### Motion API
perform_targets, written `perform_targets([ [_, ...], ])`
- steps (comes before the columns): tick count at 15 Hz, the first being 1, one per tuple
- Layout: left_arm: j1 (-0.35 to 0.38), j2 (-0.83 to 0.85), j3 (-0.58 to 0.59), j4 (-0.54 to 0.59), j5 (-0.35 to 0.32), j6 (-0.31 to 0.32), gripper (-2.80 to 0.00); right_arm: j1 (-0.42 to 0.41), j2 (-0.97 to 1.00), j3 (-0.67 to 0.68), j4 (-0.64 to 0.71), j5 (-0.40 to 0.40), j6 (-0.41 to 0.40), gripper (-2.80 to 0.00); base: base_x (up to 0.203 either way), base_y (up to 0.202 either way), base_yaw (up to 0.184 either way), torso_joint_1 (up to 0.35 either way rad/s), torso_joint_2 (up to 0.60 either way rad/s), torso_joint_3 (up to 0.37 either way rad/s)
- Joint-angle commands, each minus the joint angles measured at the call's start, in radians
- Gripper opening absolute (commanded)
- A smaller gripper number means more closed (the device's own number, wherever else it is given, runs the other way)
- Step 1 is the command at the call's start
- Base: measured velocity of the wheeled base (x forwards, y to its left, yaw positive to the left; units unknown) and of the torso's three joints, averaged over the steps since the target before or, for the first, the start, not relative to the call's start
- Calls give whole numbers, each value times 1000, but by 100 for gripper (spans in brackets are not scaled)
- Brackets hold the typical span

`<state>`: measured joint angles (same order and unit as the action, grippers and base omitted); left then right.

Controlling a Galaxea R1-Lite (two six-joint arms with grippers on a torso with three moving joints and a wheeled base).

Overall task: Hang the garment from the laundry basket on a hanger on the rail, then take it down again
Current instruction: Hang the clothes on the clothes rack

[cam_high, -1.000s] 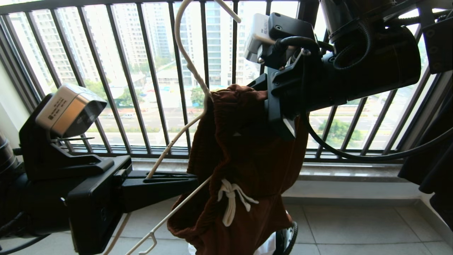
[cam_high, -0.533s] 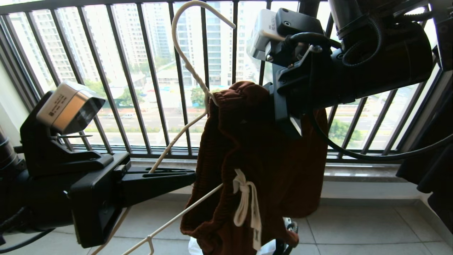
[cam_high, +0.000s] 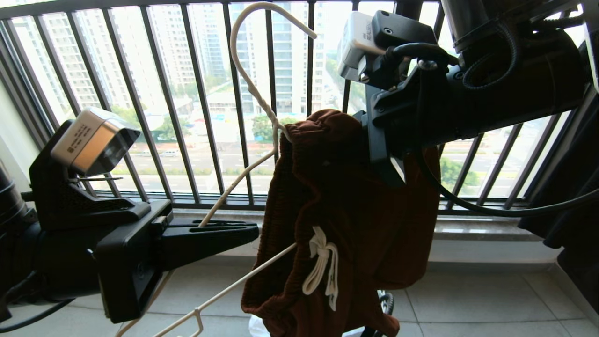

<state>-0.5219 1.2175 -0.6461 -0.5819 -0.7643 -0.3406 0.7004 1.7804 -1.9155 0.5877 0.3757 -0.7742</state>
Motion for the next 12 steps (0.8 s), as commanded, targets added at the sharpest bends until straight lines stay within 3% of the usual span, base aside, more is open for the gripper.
perform_targets([
  [1,0,0,6,-1,-4,21,0,1,-3,0,3,3,-5,-280,0,0,0,0,0,0],
  [12,48,-102,-27,-1,-1,25,0,-19,13,8,1,-1,-1,-280,0,0,0,0,0,0],
])
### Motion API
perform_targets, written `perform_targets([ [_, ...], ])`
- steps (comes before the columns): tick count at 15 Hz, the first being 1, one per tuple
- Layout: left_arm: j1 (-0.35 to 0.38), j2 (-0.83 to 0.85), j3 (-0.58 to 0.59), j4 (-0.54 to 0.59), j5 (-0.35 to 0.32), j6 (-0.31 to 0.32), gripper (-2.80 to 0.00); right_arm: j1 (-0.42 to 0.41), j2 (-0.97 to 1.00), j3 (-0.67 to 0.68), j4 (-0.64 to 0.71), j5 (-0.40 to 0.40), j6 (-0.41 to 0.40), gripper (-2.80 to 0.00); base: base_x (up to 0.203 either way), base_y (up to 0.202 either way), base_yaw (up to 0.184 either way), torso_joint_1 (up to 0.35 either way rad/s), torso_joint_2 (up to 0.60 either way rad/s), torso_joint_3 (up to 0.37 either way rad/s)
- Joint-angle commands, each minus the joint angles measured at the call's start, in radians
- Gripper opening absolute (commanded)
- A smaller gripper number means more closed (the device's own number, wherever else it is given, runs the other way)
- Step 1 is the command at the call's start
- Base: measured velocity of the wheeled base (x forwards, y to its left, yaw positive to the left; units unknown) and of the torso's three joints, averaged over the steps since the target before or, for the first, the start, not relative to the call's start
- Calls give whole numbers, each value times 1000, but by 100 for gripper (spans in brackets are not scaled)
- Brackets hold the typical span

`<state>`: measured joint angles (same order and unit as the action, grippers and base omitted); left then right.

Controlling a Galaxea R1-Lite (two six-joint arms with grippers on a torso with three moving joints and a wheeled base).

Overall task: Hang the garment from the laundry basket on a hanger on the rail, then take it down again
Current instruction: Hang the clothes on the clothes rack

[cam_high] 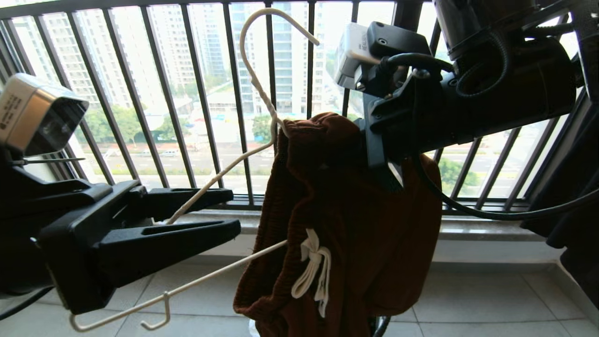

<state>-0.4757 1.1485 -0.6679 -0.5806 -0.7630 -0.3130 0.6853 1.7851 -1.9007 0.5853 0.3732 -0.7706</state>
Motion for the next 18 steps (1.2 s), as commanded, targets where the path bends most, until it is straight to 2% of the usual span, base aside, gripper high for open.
perform_targets([
  [1,3,-53,-11,-3,3,-3,0,-4,17,-10,4,-2,-4,-280,0,0,0,0,0,0],
  [2,4,-69,-23,-3,19,-3,0,-7,19,-11,4,-13,-4,-280,0,0,0,0,0,0],
  [5,6,-122,-59,-2,124,-4,0,-7,20,-8,4,-32,-2,-280,0,0,0,0,0,0],
  [7,32,-137,-90,3,176,-7,0,-9,23,-8,4,-35,-1,-280,0,0,0,0,0,0],
  [13,156,-152,-170,8,244,-52,0,-17,54,-23,2,-86,0,-280,0,0,0,0,0,0],
  [14,161,-147,-174,9,244,-54,-280,-33,55,-29,2,-92,1,-280,0,0,0,0,0,0],
  [16,163,-138,-191,36,244,-56,-280,-75,56,-36,1,-92,19,-280,0,0,0,0,0,0],
  [18,162,-135,-269,212,245,-57,-280,-111,56,-43,1,-92,37,-280,0,0,0,0,0,0],
])
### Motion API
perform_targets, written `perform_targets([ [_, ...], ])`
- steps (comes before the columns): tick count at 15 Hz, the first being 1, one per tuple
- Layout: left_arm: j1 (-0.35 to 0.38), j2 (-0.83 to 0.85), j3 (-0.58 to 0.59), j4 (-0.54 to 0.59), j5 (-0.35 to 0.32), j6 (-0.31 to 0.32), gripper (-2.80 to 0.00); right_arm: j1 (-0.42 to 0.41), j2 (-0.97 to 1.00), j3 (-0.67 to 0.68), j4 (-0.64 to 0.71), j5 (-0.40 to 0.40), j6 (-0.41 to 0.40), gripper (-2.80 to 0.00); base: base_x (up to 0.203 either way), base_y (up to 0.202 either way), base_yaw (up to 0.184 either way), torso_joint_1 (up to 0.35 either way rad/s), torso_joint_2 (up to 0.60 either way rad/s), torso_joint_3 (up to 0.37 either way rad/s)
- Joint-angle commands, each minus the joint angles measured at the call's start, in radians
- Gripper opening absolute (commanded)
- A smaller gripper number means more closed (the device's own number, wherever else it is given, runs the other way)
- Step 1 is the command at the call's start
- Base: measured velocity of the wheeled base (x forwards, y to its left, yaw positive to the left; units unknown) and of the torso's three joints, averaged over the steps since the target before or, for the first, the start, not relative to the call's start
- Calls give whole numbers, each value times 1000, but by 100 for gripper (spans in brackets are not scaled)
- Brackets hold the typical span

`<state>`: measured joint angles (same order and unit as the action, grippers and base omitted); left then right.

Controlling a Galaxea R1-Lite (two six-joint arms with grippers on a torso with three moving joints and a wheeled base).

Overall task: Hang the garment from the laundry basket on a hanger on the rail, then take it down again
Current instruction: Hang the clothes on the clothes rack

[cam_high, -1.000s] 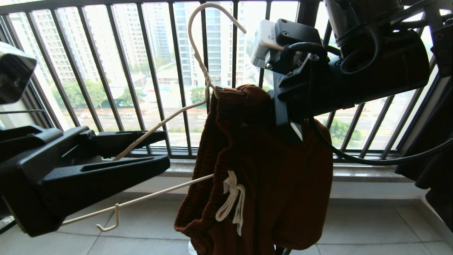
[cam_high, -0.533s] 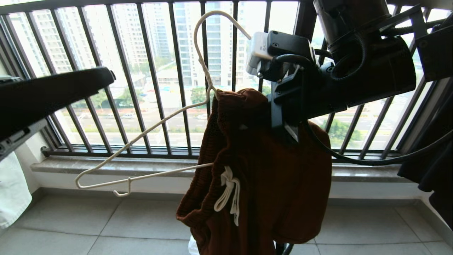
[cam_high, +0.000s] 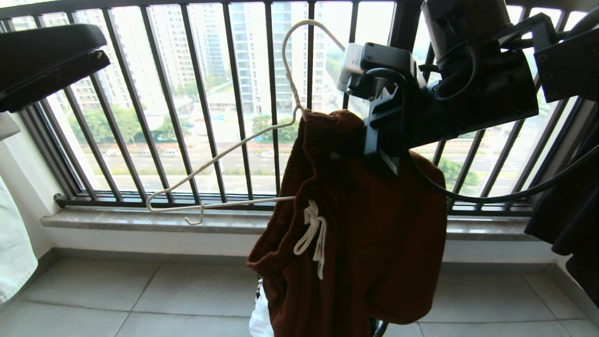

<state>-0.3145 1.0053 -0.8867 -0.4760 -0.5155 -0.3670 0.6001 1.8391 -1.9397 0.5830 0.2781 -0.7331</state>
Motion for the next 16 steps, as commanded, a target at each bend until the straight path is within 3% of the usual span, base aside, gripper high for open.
perform_targets([
  [1,1,10,-113,238,-2,-3,-280,-38,2,-4,4,1,8,-280,0,0,0,0,0,0],
  [4,-18,45,-328,676,-6,-3,-280,-86,1,-10,-5,-1,29,-280,0,0,0,0,0,0],
  [5,-49,84,-374,780,-5,-3,-280,-99,-2,-11,-15,0,30,-280,0,0,0,0,0,0],
  [6,-73,133,-387,814,-4,-3,-280,-106,-5,-12,-43,0,35,-280,0,0,0,0,0,0],
  [7,-82,181,-392,828,-4,-8,-280,-114,-5,-12,-65,0,37,-280,0,0,0,0,0,0],
  [10,-129,304,-398,839,-3,-108,-280,-120,2,-12,-144,-6,72,-280,0,0,0,0,0,0],
  [13,-145,384,-392,837,2,-128,-280,-121,0,-12,-146,-7,77,-280,0,0,0,0,0,0],
  [15,-146,441,-393,787,60,-243,-280,-131,0,-12,-149,-7,77,-280,0,0,0,0,0,0],
  [16,-150,467,-382,743,98,-269,-280,-140,0,-12,-149,-7,77,-280,0,0,0,0,0,0],
])
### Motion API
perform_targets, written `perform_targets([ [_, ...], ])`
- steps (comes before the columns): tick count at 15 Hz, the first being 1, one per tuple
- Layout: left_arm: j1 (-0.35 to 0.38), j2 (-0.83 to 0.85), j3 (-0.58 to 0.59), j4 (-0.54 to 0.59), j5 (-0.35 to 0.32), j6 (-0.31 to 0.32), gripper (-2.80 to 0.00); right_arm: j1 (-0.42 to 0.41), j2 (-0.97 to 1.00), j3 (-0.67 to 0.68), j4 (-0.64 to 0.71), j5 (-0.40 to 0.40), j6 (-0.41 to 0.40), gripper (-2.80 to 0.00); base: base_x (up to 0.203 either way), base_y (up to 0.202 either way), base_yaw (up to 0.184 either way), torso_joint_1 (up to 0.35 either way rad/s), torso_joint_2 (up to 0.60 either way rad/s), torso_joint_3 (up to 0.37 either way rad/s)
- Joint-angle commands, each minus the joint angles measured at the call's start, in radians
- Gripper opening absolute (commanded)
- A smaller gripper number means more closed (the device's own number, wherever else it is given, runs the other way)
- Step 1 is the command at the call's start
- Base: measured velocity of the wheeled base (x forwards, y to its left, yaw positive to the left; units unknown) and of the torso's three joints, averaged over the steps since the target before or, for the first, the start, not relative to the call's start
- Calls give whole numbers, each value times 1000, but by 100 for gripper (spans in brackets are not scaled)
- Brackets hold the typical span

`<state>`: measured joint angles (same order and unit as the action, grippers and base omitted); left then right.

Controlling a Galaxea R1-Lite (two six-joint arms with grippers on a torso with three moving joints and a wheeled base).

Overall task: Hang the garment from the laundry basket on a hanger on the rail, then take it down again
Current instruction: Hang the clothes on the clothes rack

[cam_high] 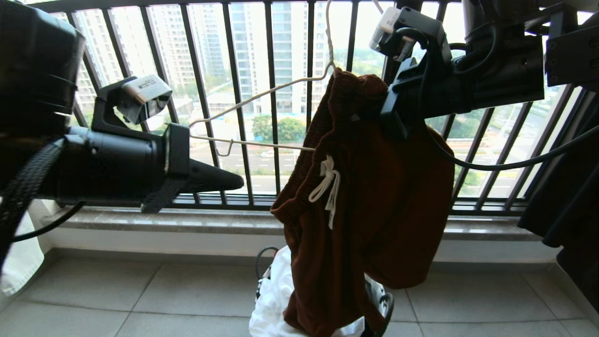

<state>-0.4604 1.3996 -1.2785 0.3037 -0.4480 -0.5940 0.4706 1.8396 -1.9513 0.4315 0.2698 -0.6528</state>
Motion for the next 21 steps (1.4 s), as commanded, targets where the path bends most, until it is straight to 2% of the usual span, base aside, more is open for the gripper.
perform_targets([
  [1,-8,86,30,-66,57,-49,-280,-15,-2,0,3,3,-4,-280,0,0,0,0,0,0],
  [2,-8,90,41,-77,65,-50,-280,-18,-4,0,3,2,-4,-280,0,0,0,0,0,0],
  [3,-8,91,54,-89,66,-49,0,-18,-8,0,3,3,-4,-280,0,0,0,0,0,0],
  [6,-7,124,88,-180,75,-51,0,-17,-22,0,3,3,-4,-280,0,0,0,0,0,0],
  [10,-7,212,96,-243,95,-56,0,-15,-47,0,4,5,-4,-280,0,0,0,0,0,0],
  [12,-10,259,95,-324,139,-66,0,-15,-56,0,6,8,-4,-280,0,0,0,0,0,0],
  [15,-14,304,96,-342,151,-66,0,-10,-70,3,7,12,-4,-280,0,0,0,0,0,0],
  [17,-14,329,94,-346,182,-69,0,-3,-86,22,11,13,-2,-280,0,0,0,0,0,0],
  [21,-17,357,96,-357,186,-67,0,10,-93,29,8,14,-2,-280,0,0,0,0,0,0],
])
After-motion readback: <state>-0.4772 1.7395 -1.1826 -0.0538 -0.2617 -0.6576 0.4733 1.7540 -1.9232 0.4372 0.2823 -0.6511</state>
